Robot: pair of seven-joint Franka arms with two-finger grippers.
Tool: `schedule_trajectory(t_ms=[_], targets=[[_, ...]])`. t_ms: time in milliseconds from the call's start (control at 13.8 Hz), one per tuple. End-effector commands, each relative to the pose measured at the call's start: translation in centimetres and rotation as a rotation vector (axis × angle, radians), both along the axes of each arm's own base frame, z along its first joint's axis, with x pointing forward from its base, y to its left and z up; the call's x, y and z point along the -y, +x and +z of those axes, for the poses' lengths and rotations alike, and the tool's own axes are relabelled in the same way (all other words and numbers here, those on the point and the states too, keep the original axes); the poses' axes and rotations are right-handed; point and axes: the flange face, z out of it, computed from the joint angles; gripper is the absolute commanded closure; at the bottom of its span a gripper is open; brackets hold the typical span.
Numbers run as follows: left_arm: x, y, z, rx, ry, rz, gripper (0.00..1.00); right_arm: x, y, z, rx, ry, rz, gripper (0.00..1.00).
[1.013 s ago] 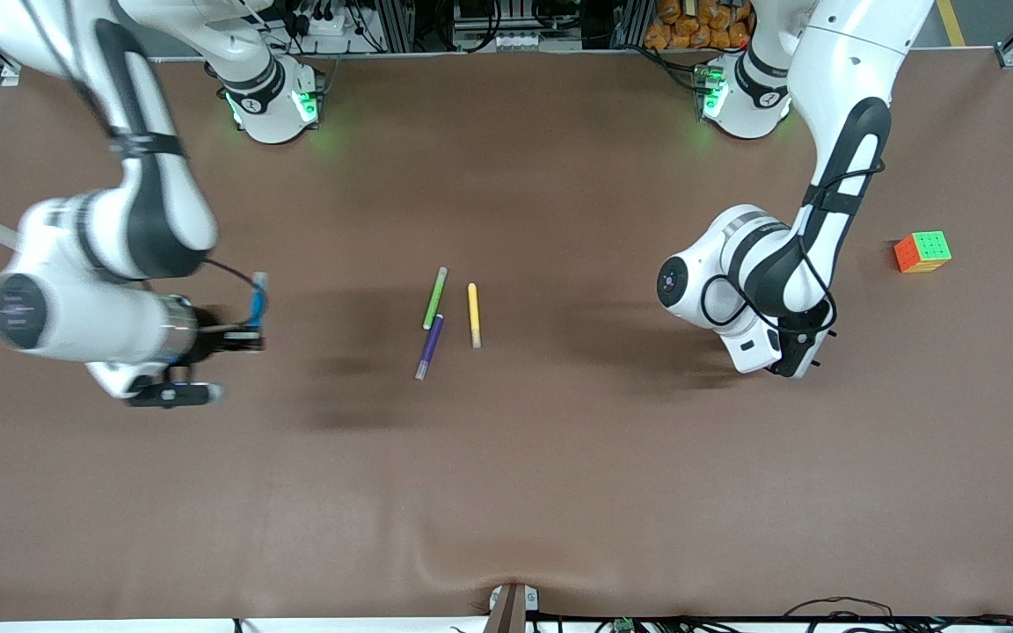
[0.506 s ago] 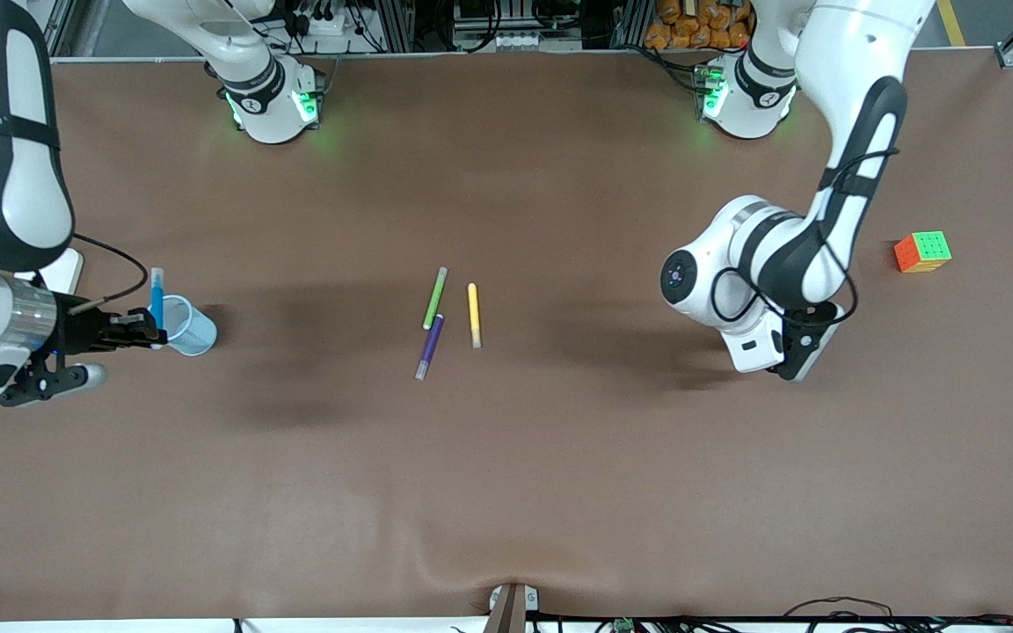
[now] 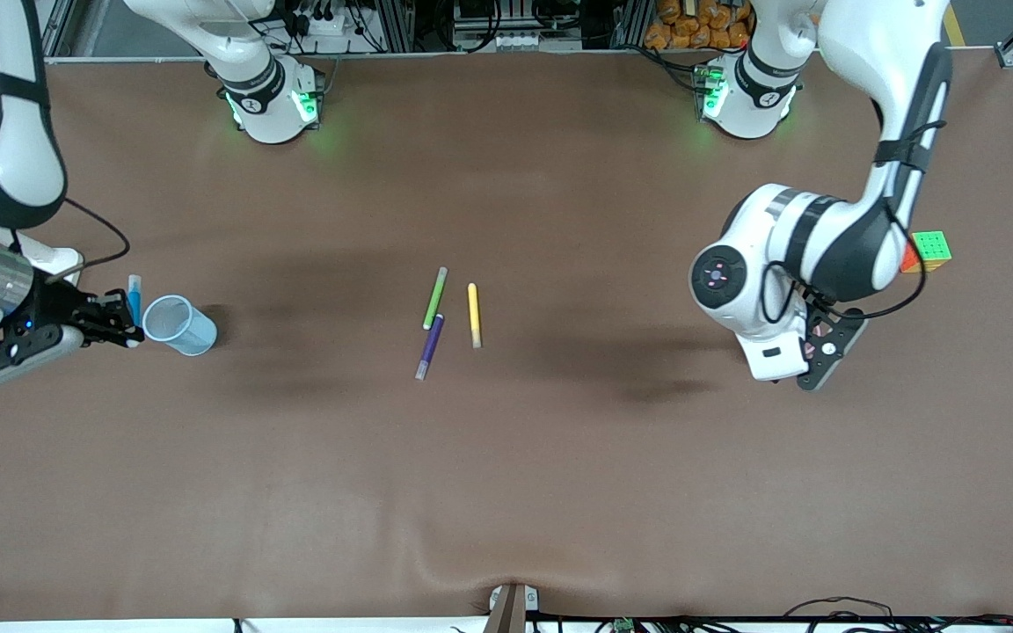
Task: Place pink and blue markers in matching cups
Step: 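Carry the pink marker to the pink cup while the right gripper carries blue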
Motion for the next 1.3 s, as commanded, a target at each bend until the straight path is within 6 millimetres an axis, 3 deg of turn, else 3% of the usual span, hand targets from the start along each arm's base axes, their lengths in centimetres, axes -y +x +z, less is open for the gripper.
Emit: schedule_trajectory(t_ms=[0, 362, 579, 1013, 1230], targets=[[-1.7, 0.8, 3.7, -0.026, -0.103, 0.021, 0.0, 1.6, -3.0, -0.9, 0.081, -0.011, 0.063, 1.0], [-3.3, 1.6, 8.5, -0.057, -0.283, -0.006, 0.0, 3.2, -4.6, -6.1, 0.241, -0.015, 0.167, 1.0], [-5.3, 1.9, 11.9, -0.061, -0.386, -0.042, 0.0, 3.5, -4.4, -7.6, 0.304, 0.005, 0.188, 1.0], [-8.1, 0.7, 17.3, -0.092, -0.499, -0.187, 0.0, 4.5, -5.7, -12.7, 0.384, 0.1, 0.228, 1.0], [-9.1, 0.0, 19.8, -0.115, -0.531, -0.293, 0.0, 4.6, -6.4, -14.0, 0.394, 0.122, 0.228, 1.0]])
